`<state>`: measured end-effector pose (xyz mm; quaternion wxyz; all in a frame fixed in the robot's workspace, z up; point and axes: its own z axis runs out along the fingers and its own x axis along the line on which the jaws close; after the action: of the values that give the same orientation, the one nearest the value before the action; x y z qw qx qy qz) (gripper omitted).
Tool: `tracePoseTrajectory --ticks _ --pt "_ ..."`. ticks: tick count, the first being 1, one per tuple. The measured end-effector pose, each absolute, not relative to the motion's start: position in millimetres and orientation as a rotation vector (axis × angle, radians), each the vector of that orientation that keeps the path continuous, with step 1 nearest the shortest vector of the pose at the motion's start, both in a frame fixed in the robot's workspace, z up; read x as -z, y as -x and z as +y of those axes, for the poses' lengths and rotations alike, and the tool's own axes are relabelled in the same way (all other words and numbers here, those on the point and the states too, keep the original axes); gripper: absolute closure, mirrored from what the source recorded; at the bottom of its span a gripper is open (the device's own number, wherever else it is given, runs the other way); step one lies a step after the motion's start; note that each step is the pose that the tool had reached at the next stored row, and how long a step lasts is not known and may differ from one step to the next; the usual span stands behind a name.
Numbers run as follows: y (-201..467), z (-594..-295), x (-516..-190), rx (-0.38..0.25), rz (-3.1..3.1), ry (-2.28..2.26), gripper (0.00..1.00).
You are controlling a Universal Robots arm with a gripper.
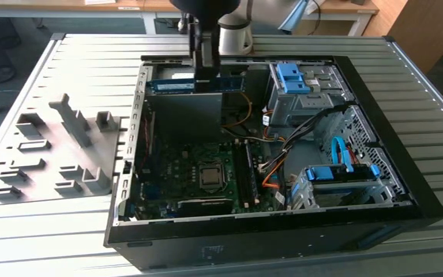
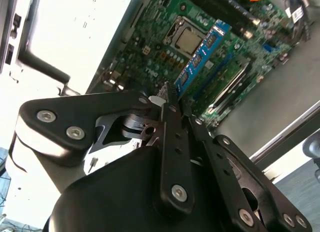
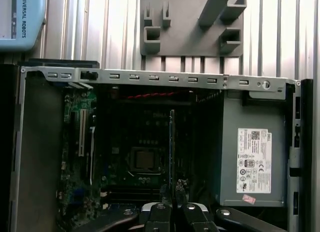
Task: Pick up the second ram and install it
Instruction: 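Pick up the second ram and move it above second insertion slot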
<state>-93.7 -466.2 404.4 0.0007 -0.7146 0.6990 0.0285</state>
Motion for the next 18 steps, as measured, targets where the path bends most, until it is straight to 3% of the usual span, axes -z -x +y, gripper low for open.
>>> tracePoseTrajectory --ticks 18 --pt "57.7 -470.9 -387.4 -0.119 2.184 2.228 0.86"
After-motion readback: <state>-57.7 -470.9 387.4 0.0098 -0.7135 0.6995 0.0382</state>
